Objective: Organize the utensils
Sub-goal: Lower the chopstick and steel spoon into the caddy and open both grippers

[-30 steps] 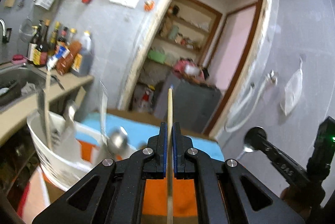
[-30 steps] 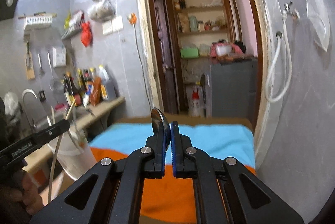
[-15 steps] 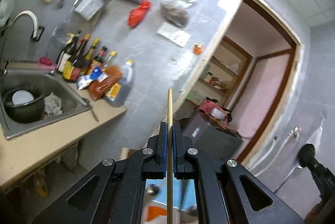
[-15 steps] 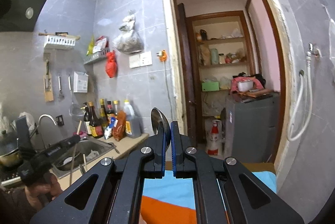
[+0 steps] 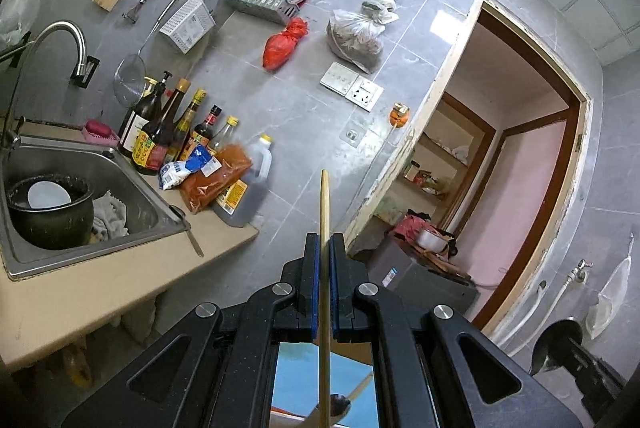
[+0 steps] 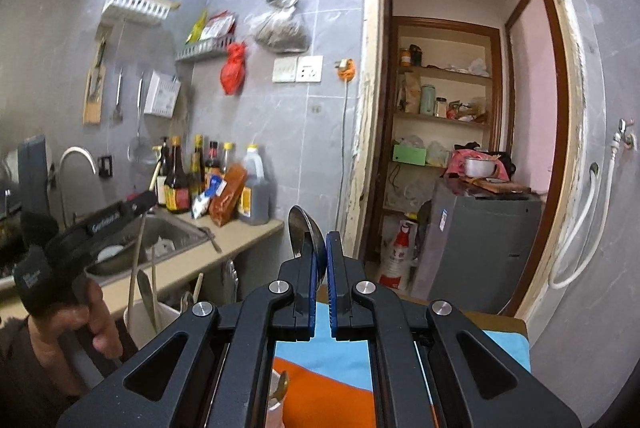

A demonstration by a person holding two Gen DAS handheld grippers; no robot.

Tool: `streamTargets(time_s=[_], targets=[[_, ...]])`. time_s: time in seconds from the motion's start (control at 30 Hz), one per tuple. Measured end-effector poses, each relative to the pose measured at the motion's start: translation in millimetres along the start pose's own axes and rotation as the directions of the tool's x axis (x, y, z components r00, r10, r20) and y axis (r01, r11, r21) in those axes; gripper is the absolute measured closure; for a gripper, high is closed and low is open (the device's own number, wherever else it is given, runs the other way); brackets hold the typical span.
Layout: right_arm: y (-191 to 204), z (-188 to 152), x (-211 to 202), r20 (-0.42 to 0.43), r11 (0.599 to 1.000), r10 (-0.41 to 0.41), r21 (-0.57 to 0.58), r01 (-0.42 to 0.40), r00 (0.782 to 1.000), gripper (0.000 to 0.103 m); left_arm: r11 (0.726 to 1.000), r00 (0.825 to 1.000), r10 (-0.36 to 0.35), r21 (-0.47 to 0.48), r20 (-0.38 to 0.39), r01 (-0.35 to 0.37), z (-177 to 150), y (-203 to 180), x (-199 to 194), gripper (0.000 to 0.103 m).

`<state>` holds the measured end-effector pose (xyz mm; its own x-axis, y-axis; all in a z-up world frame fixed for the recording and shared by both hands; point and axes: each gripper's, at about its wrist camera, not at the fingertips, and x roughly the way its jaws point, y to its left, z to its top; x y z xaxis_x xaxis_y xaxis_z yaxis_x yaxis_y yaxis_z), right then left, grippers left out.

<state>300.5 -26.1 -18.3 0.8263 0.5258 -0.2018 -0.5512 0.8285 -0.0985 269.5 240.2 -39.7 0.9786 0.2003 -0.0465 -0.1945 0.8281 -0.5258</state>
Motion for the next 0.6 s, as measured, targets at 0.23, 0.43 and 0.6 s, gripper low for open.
streamTargets(time_s=[0.23, 0.43, 0.6], targets=[[16, -11, 9, -0.028, 0.999, 0.009, -0.037, -0.01, 1.0, 0.101, 0.999, 1.0, 0.012, -0.032, 0.028, -0.012, -3, 9, 1, 0.101], [22, -20, 13, -0.051, 0.999, 0.006, -0.051, -0.009, 0.999, 0.101, 1.0, 0.998, 0.024, 0.0, 0.059, -0.024, -12, 5, -5, 0.101], [30, -28, 15, -0.057, 0.995, -0.018, -0.1, 0.012, 0.998, 0.101, 0.999, 0.996, 0.024, 0.029, 0.085, -0.027, -21, 1, -6, 0.101]])
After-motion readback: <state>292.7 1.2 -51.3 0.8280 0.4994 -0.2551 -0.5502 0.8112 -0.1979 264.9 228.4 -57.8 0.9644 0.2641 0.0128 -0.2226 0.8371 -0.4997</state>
